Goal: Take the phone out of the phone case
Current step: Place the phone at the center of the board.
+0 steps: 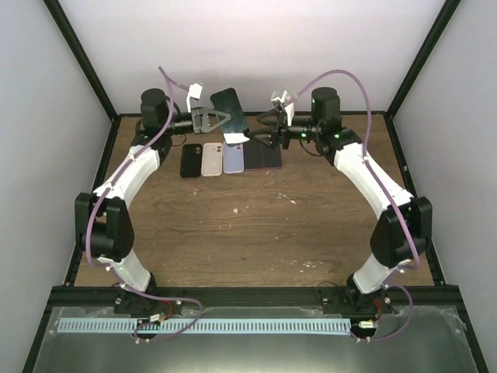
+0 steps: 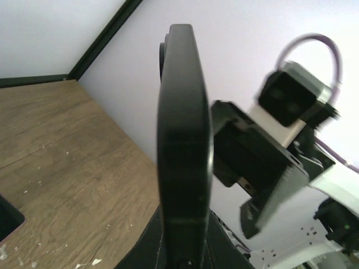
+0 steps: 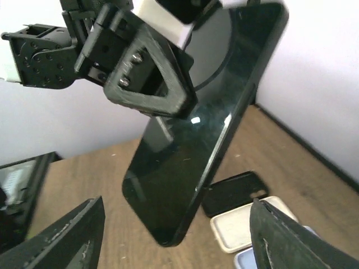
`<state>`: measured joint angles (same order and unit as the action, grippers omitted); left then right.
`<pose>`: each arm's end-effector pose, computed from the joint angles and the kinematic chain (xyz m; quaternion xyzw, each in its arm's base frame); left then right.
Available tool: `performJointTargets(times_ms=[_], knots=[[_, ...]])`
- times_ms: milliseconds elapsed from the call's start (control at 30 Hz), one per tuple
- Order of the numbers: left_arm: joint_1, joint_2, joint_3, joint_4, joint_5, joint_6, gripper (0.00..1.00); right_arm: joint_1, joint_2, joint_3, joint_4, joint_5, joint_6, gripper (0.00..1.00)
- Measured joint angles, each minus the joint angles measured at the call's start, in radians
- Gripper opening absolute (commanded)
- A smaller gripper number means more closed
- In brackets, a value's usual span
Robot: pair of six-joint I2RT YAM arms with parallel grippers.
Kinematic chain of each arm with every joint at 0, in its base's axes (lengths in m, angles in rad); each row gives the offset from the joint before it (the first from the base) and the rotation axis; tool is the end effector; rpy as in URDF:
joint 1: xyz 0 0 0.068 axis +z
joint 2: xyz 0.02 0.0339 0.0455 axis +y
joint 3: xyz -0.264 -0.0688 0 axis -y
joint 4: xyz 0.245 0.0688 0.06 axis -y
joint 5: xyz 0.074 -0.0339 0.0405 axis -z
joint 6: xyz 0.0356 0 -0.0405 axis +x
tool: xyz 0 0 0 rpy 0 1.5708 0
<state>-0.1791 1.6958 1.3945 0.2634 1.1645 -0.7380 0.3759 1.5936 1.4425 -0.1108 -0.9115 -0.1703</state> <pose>0.3806 -0.1021 0.3567 0.2006 0.6835 -0.6116 0.3441 0.3336 0.1619 0.3751 -0.4501 0.6137 0.4034 0.5079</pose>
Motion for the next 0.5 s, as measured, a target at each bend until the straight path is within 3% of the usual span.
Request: performJointTargets(times_ms=[200,333,433,500], knots=[[-0.032,-0.027,0.0,0.022,0.0,0.03,0.0,-0.019,0.119,0.081,-0.089,-0.16,0.193,0.48],[-0.043,-0.028,-0.001,0.027,-0.001,0.048,0.0,-0.019,0.148,0.08,-0.106,-0.212,0.3,0.33],[-0.05,-0.029,-0.002,0.008,-0.004,0.082,0.0,-0.021,0.148,0.081,-0.098,-0.237,0.343,0.29],[-0.057,-0.029,-0.002,-0.014,-0.01,0.108,0.0,-0.02,0.148,0.081,-0.092,-0.247,0.373,0.2]])
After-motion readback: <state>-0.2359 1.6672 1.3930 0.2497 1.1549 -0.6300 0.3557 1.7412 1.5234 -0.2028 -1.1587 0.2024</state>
